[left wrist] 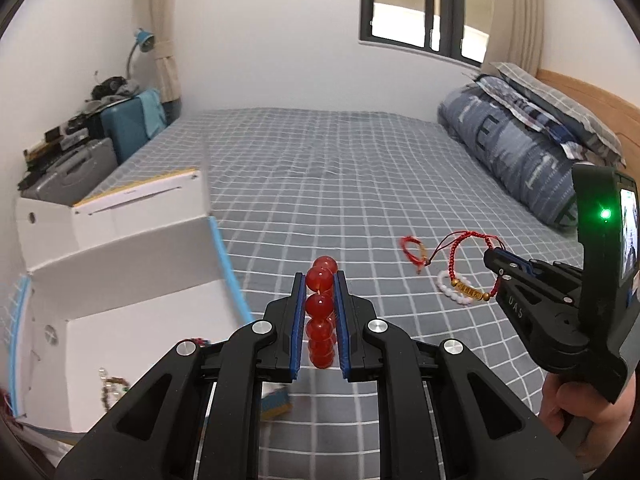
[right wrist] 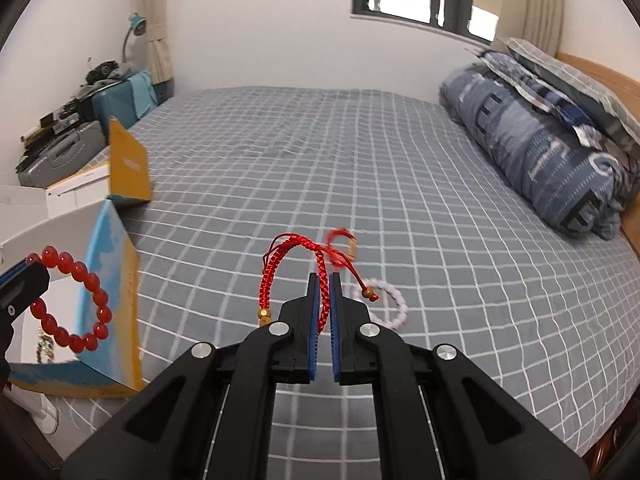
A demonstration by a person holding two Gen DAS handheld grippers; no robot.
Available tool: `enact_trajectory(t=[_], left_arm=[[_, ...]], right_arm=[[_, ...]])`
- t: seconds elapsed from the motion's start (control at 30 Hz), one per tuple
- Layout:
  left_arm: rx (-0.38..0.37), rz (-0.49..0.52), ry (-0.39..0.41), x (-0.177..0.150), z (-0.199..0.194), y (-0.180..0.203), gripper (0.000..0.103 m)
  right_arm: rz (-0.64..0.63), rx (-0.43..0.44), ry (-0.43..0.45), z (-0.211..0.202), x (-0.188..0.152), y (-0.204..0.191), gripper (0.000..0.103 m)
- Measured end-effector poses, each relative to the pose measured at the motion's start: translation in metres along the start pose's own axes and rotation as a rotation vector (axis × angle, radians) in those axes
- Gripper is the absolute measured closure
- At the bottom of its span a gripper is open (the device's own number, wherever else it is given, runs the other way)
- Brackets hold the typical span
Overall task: Organize jewelry
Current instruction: 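Carry the red bead and red string bracelets over the white box with both tools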
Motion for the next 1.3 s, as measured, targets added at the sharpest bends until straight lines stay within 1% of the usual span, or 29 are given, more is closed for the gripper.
enact_trajectory(t=[0.13, 0.27, 0.33, 0.5, 0.63, 0.7, 0.83, 0.93, 1.0, 1.13, 1.3], left_arm=[[0.031, -0.043, 0.022, 0.005, -0.016, -0.030, 0.090], [0.096, -0.067, 0.055, 0.007, -0.035, -0.063, 0.090], [0.113, -0.086, 0.059, 0.006, -0.041, -0.078, 0.090], [0.177, -0.128, 0.044, -0.003, -0.047, -0.123, 0.090], [0.231, -0.168, 0.028, -0.014, -0.049, -0.163, 0.090], [0.277, -0.188, 0.008, -0.022, -0.047, -0.185, 0.090], [0.322, -0.226, -0.042, -0.037, -0.040, -0.218, 0.090], [0.349, -0.256, -0.097, -0.049, -0.031, -0.242, 0.090], [0.353, -0.277, -0.140, -0.056, -0.025, -0.253, 0.090], [0.334, -0.312, -0.208, -0.070, -0.012, -0.268, 0.090], [0.334, -0.314, -0.240, -0.076, -0.004, -0.274, 0.090]], right_arm=[[-0.016, 0.049, 0.026, -0.011, 0.012, -0.030, 0.099], [-0.038, 0.099, 0.044, -0.017, 0.021, -0.064, 0.099], [-0.054, 0.125, 0.047, -0.019, 0.023, -0.084, 0.099], [-0.104, 0.187, 0.047, -0.019, 0.026, -0.140, 0.099], [-0.147, 0.241, 0.037, -0.017, 0.022, -0.188, 0.099], [-0.168, 0.259, 0.029, -0.015, 0.018, -0.208, 0.099], [-0.216, 0.296, 0.002, -0.009, 0.008, -0.248, 0.099], [-0.259, 0.306, -0.018, -0.006, -0.003, -0.273, 0.099], [-0.282, 0.313, -0.038, -0.002, -0.009, -0.283, 0.099], [-0.317, 0.323, -0.091, 0.007, -0.023, -0.300, 0.099], [-0.348, 0.326, -0.169, 0.020, -0.035, -0.308, 0.099]])
Point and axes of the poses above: each gripper's, at about its wrist camera, not at the fingertips, and z roughly the way its jaws point, y to its right, x to its top, the point moved 5 cm from there along z, roughly the way its jaws point, and after that the axes turned 4 degrees about -x, right-handed, at the moved point
